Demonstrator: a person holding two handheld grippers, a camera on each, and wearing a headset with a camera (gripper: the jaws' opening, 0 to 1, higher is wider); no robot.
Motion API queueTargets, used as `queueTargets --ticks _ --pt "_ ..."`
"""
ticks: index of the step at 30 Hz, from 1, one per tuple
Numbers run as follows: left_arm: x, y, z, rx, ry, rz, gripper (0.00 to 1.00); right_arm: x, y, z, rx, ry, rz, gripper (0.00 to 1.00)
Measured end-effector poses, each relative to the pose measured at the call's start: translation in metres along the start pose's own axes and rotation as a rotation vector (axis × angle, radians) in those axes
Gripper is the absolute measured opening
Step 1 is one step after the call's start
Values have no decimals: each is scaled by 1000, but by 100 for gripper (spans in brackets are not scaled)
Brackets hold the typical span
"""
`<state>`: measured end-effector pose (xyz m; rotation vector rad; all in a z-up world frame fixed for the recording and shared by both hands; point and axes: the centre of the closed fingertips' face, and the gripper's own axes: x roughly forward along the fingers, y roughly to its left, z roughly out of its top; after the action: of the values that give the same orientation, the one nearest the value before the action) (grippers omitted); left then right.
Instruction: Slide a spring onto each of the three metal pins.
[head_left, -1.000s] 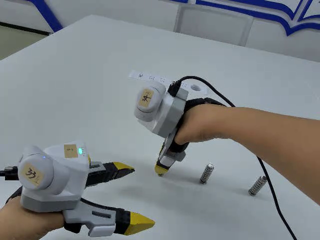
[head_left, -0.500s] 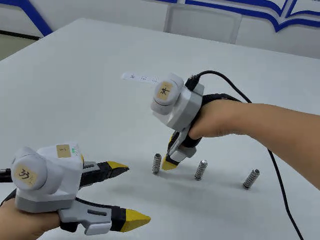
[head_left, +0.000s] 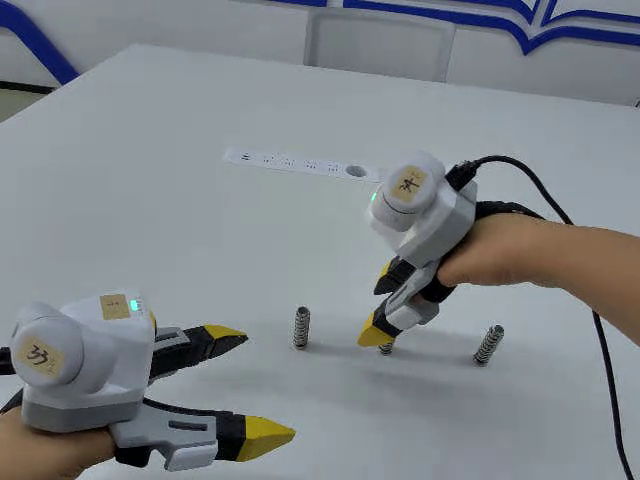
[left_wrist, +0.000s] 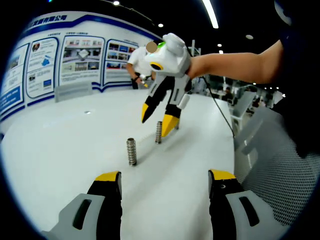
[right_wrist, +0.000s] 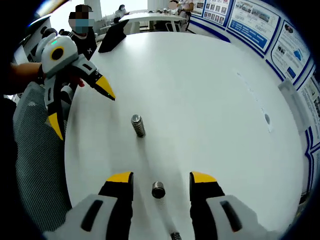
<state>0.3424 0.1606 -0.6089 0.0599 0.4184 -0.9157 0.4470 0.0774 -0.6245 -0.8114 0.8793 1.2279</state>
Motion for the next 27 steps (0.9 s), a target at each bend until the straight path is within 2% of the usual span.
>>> queueTargets --ticks 12,27 --pt "0 3 4 -2 2 7 72 -24 -22 -36 124 -105 -86 56" --pt "-1 11 10 -1 6 19 73 -58 -24 -78 258 -257 -180 66"
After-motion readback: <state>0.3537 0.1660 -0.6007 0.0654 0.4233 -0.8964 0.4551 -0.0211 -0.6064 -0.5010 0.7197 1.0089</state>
